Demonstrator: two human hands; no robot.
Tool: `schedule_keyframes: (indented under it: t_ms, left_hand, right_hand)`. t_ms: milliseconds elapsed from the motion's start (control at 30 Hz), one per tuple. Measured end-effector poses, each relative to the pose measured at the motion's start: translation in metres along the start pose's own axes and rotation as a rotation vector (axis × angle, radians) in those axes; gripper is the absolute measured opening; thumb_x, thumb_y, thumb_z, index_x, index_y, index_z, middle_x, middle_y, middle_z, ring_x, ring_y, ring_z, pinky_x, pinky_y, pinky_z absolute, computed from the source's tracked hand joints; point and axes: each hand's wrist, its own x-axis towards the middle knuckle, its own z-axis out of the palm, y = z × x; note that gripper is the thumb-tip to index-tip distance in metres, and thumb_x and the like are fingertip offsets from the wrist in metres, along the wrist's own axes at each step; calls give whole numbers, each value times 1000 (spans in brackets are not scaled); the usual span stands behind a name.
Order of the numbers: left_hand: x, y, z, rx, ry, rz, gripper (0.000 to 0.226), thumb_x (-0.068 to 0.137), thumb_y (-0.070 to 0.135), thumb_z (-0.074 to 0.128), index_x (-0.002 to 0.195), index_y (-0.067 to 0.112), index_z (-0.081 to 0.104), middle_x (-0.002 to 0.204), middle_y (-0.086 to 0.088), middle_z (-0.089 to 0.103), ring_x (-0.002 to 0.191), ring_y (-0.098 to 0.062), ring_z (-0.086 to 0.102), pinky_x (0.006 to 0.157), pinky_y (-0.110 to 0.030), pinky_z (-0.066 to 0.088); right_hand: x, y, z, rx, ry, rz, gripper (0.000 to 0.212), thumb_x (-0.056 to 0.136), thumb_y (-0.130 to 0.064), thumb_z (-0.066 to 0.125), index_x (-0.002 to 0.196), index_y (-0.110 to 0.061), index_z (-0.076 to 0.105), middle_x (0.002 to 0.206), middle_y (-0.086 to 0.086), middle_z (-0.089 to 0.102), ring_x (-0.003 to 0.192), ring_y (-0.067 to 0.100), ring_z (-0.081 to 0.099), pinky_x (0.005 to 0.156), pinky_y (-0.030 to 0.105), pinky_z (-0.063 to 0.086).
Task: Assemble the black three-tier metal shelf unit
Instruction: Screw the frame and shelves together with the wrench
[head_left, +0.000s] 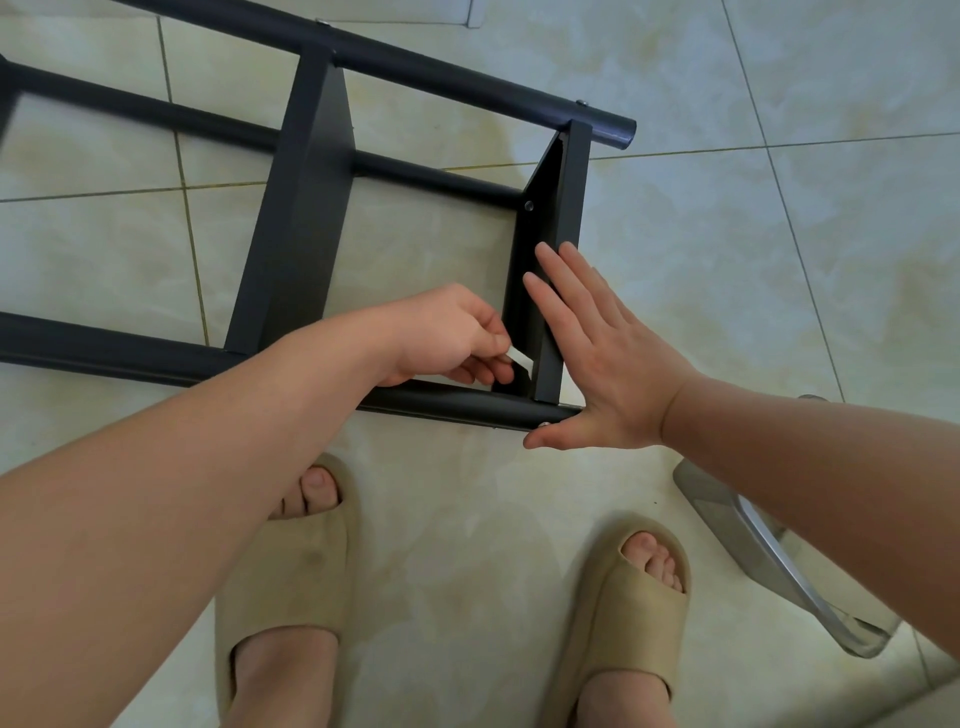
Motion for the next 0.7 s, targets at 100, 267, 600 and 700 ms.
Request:
schedule_keyframes:
  t_ms: [100,267,600,700]
  left_hand:
    - [-2,0,-2,51,-19,11,20,102,9,51,85,11,62,81,-1,71,69,-8,63,75,-25,51]
    - [-3,-3,-6,138,-52,29,21,100,8,55,82,15,64,77,3,73,64,-2,65,71,-22,51]
    - [-6,-1,-7,327,-59,55,18,94,13,66,80,23,71,69,9,67,64,-4,58,65,-18,46]
    - [-7,-3,-12,279,-6,62,14,90,11,70,87,23,75,77,3,75,74,-11,66,79,-25,57]
  right_hand:
    - [0,0,0,-4,2,-2,129,76,-93,36,159,0,4,167,20,-6,155,36,-10,125,57,13]
    - [0,0,0,-6,0,1,130,76,-93,37,159,0,5,168,20,-5,155,36,-9,124,57,13]
    - [0,0,0,-3,-3,1,129,76,-93,38,160,0,4,168,19,-7,155,35,-11,125,56,12]
    - [0,1,1,4,2,0,130,76,-92,41,160,0,4,168,19,-6,155,35,-11,125,56,12]
